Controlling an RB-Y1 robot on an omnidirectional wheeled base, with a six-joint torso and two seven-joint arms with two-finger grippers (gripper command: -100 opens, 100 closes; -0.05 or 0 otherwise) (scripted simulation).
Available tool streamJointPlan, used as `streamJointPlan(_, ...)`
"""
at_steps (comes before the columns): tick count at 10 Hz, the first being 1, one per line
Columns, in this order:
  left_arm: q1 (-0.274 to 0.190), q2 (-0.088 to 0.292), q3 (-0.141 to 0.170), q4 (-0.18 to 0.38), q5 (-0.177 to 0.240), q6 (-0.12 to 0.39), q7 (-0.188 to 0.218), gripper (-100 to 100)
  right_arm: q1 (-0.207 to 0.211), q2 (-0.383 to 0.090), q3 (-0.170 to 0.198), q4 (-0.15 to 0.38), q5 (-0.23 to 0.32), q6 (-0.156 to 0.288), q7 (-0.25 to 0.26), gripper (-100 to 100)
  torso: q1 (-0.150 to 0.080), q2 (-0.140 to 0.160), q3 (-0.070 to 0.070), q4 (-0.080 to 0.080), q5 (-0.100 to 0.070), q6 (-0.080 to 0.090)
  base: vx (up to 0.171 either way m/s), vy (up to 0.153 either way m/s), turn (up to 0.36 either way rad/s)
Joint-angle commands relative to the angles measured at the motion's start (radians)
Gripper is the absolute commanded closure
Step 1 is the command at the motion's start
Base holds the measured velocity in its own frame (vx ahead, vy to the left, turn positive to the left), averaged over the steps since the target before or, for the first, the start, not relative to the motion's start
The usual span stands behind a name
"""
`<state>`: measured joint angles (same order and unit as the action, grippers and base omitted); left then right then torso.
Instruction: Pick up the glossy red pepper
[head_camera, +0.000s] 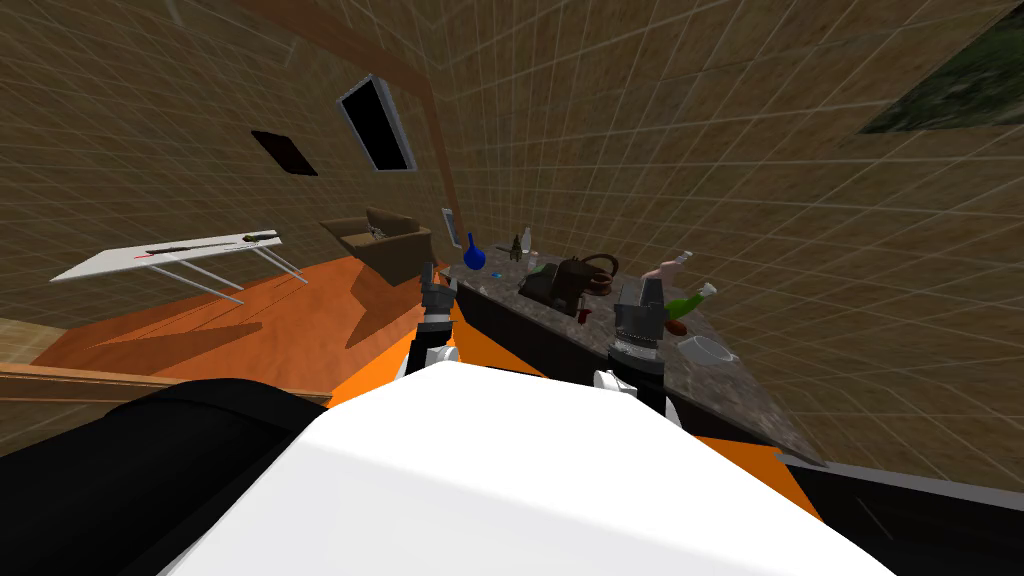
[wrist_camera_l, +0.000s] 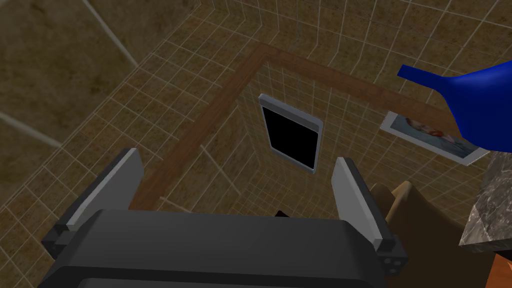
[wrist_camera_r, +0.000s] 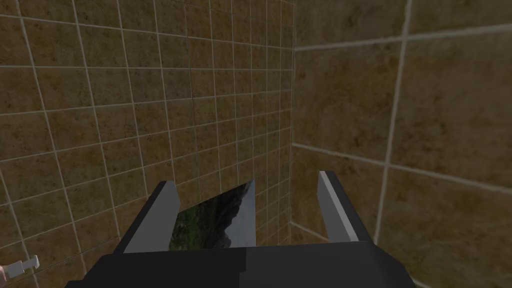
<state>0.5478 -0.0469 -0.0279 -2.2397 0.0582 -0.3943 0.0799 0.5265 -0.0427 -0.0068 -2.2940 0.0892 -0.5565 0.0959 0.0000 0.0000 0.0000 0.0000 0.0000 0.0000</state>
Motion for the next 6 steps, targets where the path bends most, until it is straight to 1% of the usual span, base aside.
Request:
streamJointPlan(1,0.0,0.0,0.0,0.0,0.0,0.0,0.0,0,-0.011,-0.031,0.01,0.021,-0.022,0.015,-0.025,-100,0.0,0.0,0.0,0.0,0.0,0.0,-0.034,-0.031,-0.017)
streamJointPlan(4,0.0,0.0,0.0,0.0,0.0,0.0,0.0,0,-0.034,-0.07,0.034,0.067,-0.072,0.05,-0.085,-100,-0.006,0.004,0.002,0.001,-0.001,0.0,-0.068,-0.074,-0.012)
streamJointPlan(6,0.0,0.0,0.0,0.0,0.0,0.0,0.0,0,-0.053,-0.093,0.056,0.107,-0.117,0.08,-0.139,-100,-0.007,0.006,0.003,0.001,-0.001,0.0,-0.106,-0.094,-0.021)
